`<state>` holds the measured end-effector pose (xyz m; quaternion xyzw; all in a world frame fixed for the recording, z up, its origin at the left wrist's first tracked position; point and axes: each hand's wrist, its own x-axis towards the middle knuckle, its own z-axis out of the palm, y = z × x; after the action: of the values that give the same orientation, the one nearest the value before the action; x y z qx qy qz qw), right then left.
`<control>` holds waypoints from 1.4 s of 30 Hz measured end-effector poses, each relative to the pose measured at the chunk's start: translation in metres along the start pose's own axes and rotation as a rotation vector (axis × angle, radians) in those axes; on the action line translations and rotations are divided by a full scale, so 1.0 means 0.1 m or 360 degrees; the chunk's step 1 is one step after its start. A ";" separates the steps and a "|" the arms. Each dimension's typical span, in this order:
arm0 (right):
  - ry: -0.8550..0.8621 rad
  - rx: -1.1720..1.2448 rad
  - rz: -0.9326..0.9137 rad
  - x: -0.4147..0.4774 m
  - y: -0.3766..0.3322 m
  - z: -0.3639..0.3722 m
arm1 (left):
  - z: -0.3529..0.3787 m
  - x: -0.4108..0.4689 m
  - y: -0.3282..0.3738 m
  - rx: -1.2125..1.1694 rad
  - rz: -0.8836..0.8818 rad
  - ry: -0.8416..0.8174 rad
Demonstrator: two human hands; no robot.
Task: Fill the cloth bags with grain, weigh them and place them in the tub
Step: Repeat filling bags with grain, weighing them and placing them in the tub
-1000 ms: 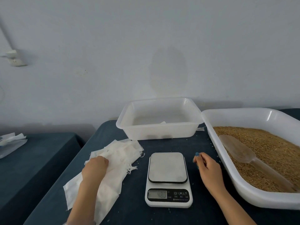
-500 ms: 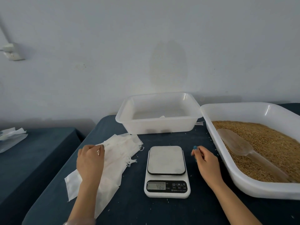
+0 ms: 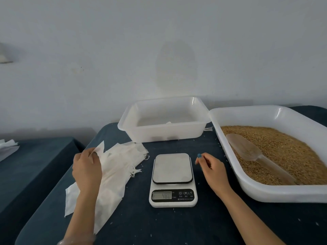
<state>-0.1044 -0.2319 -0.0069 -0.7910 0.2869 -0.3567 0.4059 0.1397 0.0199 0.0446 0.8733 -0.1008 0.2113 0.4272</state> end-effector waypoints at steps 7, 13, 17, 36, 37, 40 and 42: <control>0.0005 0.0031 -0.0005 -0.01 -0.02 -0.01 | -0.01 0.04 0.17 -0.1253 -0.0873 -0.0183; -0.0149 -0.0082 -0.0139 -0.03 -0.18 0.04 | 0.11 -0.40 0.63 -0.1817 -0.1125 -0.0925; -0.0342 0.0022 -0.0164 -0.02 -0.43 0.12 | 0.26 -0.73 0.88 -0.1865 -0.0895 -0.1264; -0.0270 0.0403 0.0233 0.06 -0.62 0.01 | 0.39 -1.01 0.92 -0.0254 0.1333 -0.0790; -0.0266 0.0374 0.0218 0.06 -0.63 0.02 | 0.40 -1.04 0.94 -0.0081 0.1543 -0.0733; -0.0274 0.0268 0.0095 0.05 -0.66 0.05 | 0.43 -1.11 1.01 -0.0016 0.1640 -0.0723; -0.0268 0.0203 0.0017 0.03 -0.66 0.06 | 0.44 -1.09 1.02 -0.0046 0.1567 -0.0670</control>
<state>-0.0873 -0.1986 0.0476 -0.7892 0.2328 -0.3043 0.4800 0.0184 -0.0775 0.0428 0.7401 -0.5850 0.2057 0.2601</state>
